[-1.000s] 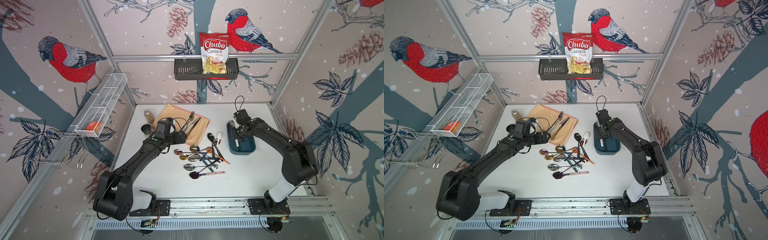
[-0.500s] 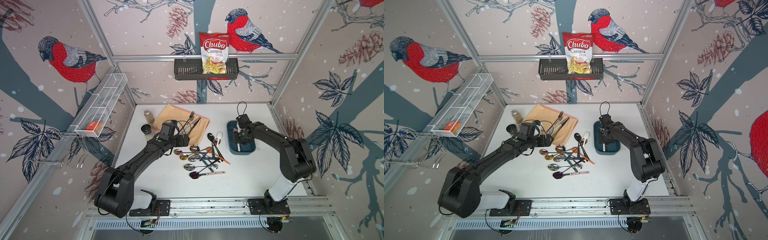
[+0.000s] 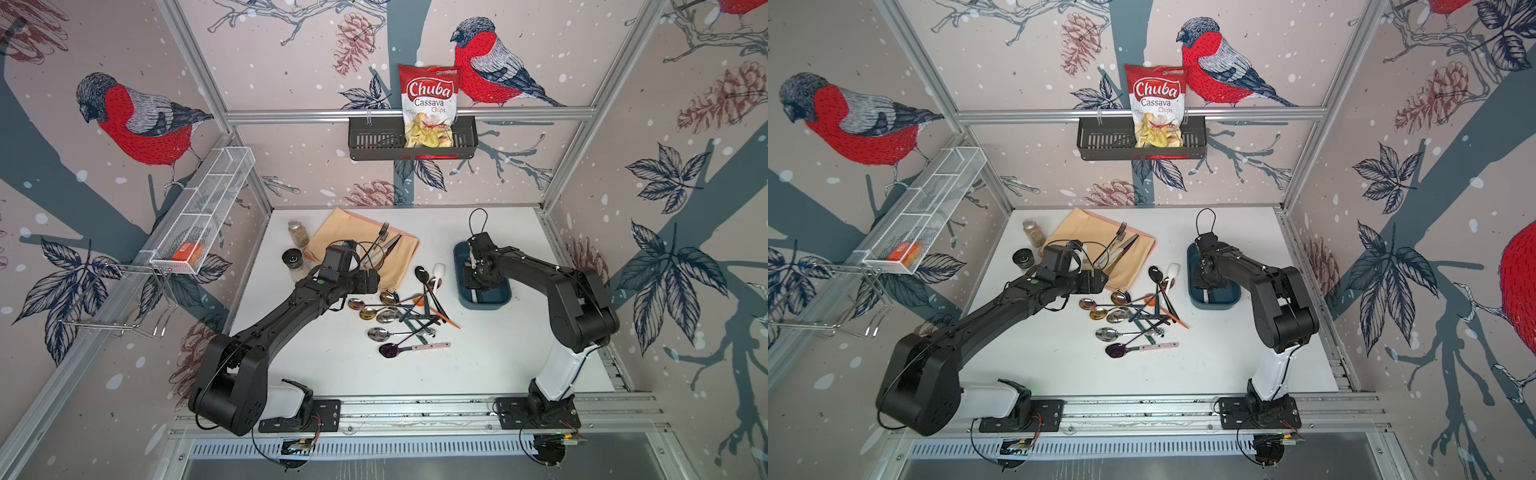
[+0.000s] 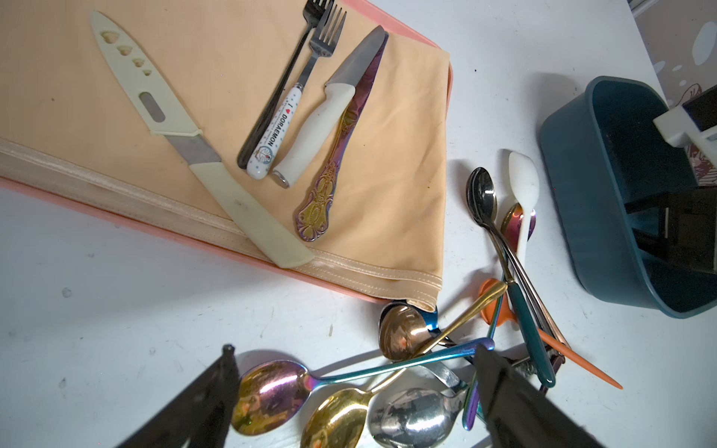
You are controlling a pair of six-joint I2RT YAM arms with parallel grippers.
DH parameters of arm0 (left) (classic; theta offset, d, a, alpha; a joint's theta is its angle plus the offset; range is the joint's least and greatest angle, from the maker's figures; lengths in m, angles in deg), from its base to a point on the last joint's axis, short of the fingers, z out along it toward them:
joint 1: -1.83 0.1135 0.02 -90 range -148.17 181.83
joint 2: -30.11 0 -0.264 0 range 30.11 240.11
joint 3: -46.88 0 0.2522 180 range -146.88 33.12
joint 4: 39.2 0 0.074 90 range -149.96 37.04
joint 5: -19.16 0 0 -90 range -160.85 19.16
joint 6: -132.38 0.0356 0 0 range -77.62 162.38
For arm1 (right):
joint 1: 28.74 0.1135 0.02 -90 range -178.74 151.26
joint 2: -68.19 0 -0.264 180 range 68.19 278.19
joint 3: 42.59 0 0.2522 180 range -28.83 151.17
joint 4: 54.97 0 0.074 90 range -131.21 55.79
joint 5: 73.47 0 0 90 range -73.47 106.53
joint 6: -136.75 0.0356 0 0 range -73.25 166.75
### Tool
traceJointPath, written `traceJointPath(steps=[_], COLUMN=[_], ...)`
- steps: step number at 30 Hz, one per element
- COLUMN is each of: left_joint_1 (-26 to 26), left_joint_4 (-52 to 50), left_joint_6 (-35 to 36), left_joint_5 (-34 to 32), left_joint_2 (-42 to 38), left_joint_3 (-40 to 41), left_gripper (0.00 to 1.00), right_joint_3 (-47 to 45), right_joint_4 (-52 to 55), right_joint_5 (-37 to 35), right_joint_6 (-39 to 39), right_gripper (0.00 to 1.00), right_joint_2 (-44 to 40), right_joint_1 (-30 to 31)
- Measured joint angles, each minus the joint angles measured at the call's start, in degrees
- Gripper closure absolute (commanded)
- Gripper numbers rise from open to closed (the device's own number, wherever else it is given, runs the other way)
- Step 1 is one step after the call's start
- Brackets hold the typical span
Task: Put the spoon into the storage box
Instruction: Place the spoon in the storage box, then pick up the spoon from the center of the board.
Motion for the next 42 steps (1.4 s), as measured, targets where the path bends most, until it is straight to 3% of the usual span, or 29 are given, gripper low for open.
traceJointPath(steps=[5, 16, 22, 29, 35, 42], left_joint_1=[0.0, 1.8, 8.3, 13.0, 13.9, 14.1], left_joint_4=[0.0, -0.1, 0.1, 0.9, 1.7, 2.1], left_joint_6=[0.0, -0.5, -3.7, -6.8, -8.2, -8.5], left_joint_5=[0.0, 0.0, 2.4, 5.8, 7.5, 7.7], left_joint_2=[-0.1, -1.8, -3.7, -5.0, -5.2, -5.4], left_joint_3=[-0.4, -1.1, 1.2, 4.3, 5.4, 6.3], left_gripper=[0.04, 0.04, 0.04, 0.04, 0.04, 0.04], right_joint_3=[0.1, 3.2, 8.6, 15.4, 15.0, 12.6], right_joint_4=[-0.3, 2.7, 7.1, 11.0, 10.1, 8.2], right_joint_5=[-1.2, -6.3, -10.8, -10.9, -8.5, -6.7], right_joint_6=[0.0, -0.4, -0.7, -1.0, -2.5, -3.1], right_gripper=[0.68, 0.56, 0.56, 0.63, 0.65, 0.64], right_joint_2=[0.7, -1.3, -2.6, -1.6, 1.2, 5.0], right_joint_1=[0.4, 1.5, 4.2, 11.3, 16.5, 17.3])
